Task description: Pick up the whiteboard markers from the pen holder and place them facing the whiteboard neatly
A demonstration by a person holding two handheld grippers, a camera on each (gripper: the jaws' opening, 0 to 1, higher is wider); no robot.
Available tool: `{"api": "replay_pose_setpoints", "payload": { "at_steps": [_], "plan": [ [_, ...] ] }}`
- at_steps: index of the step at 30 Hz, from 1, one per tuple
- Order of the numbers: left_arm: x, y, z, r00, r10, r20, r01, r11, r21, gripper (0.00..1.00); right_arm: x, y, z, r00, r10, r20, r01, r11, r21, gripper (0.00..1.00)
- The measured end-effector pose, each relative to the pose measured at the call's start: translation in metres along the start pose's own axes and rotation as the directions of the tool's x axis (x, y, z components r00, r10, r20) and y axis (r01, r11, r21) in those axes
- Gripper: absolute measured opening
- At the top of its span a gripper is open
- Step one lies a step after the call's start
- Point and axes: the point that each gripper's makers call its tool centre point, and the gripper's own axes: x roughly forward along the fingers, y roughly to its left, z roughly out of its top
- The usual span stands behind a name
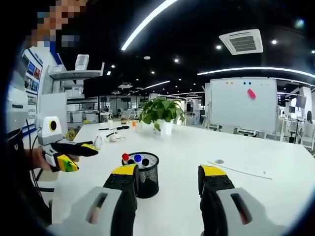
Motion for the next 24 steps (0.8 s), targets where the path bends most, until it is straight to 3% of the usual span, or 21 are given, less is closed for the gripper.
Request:
{"api": "replay_pose_setpoints", "payload": {
  "at_steps": [8,24],
  "plan": [
    [-0.0009,-0.003,-0.0013,1.0,-0.012,-0.007,0.012,1.0,-0.003,0.51,0.0028,-0.002,-0.0089,1.0,-0.007,-0.03,0.007,1.0,0.001,0.51],
    [-0.0035,-0.0049,-0.0019,1.0,-0.014,-0.005,0.014,1.0,-0.002,0.51,0.0044,0.0026,-0.008,1.0,0.002,-0.023,-0.002,1.0,-0.007,0.51]
  ]
}}
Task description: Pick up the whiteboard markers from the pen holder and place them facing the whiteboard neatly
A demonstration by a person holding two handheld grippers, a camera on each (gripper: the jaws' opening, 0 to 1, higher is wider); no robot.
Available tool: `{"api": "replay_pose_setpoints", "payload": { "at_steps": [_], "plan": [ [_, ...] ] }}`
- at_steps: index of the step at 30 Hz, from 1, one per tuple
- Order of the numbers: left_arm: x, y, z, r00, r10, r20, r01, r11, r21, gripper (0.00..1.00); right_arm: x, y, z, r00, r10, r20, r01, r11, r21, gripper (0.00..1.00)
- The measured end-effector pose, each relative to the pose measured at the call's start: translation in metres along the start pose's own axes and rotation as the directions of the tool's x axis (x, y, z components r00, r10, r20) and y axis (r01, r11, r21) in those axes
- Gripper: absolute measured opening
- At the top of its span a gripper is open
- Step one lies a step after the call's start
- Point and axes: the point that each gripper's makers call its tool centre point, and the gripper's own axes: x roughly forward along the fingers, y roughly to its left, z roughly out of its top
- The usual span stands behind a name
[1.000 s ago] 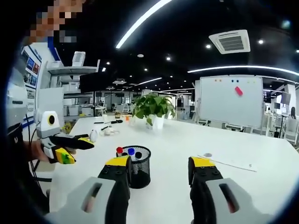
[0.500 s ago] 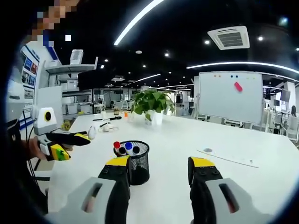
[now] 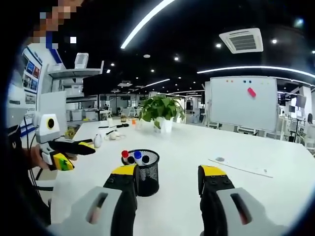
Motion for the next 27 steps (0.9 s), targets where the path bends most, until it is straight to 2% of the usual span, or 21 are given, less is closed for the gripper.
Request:
{"api": "replay_pose_setpoints", "payload": {
  "at_steps": [16,21,27],
  "plan": [
    [0.0007,-0.0013,-0.0041,1.0,0.002,-0.012,-0.002,1.0,-0.005,0.51,0.0056,0.005,-0.0033,1.0,0.017,-0.008,-0.017,1.0,-0.003,0.5],
    [-0.0003,-0.0005,-0.0041,1.0,0.006,-0.011,-0.006,1.0,-0.005,0.51,0.0099,0.0077,-0.0084,0.999,0.018,-0.029,-0.02,0.999,-0.038,0.5],
    [-0.0009,0.0001,-0.0054,1.0,0.009,-0.014,-0.009,1.0,-0.008,0.51,0.0108,0.0081,-0.0082,0.999,0.02,-0.025,-0.021,0.999,-0.032,0.5]
  ]
}}
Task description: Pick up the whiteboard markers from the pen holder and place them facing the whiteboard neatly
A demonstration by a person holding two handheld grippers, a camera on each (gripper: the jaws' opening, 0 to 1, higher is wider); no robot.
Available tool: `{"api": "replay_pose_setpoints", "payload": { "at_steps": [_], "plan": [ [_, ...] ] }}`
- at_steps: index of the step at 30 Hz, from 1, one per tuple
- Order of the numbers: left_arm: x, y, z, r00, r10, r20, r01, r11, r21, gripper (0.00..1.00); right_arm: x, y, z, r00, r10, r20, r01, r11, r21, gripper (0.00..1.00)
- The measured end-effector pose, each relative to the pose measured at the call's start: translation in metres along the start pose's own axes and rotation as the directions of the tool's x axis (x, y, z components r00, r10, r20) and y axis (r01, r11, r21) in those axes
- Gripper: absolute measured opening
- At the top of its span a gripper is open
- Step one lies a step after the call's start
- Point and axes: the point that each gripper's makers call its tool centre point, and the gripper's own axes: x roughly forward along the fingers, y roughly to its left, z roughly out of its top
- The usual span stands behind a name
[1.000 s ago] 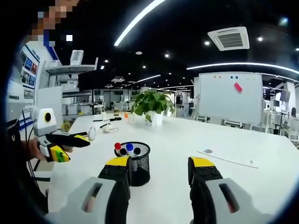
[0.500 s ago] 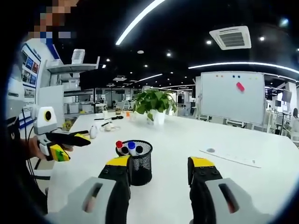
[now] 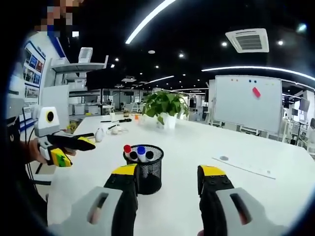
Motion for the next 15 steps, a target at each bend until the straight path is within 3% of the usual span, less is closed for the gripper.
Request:
{"api": "replay_pose_setpoints", "payload": {
  "at_steps": [15],
  "plan": [
    [-0.0014,0.0015,-0.0027,1.0,0.007,-0.004,-0.007,1.0,-0.013,0.5,0.0072,-0.0026,-0.0027,1.0,-0.003,-0.006,0.003,1.0,-0.009,0.48]
  ]
}}
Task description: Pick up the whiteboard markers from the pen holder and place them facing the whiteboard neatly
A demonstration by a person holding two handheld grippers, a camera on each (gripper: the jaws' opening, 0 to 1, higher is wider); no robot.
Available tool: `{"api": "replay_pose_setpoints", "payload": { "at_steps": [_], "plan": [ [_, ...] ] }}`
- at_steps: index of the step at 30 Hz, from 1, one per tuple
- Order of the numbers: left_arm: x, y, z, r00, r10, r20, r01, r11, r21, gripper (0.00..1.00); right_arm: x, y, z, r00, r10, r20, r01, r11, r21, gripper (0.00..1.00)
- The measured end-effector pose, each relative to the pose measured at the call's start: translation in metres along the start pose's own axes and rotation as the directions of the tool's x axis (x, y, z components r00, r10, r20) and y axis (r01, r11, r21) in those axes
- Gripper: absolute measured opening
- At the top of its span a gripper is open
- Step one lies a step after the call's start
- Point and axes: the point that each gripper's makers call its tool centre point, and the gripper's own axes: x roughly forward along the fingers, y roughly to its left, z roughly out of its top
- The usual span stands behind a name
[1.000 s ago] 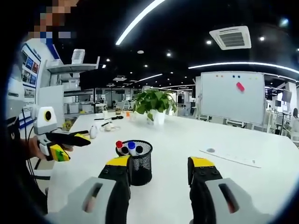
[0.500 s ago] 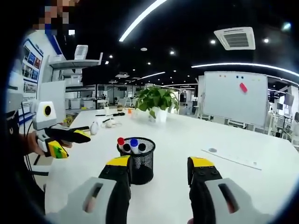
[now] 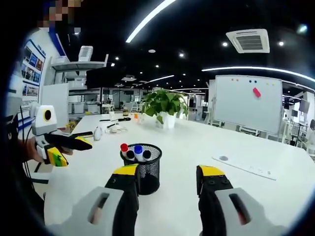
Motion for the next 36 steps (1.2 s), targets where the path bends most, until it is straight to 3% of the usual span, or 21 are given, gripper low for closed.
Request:
{"api": "replay_pose_setpoints", "payload": {
  "at_steps": [28,36],
  "plan": [
    [-0.0034,0.0022,-0.0006,1.0,0.002,0.014,-0.002,1.0,-0.029,0.5,0.0064,-0.0022,-0.0032,1.0,-0.016,0.001,0.016,1.0,-0.01,0.45],
    [-0.0043,0.0059,-0.0006,1.0,0.016,0.016,-0.015,0.999,-0.036,0.49,0.01,-0.0003,0.0008,1.0,-0.006,0.027,0.007,1.0,-0.022,0.43]
  ]
}}
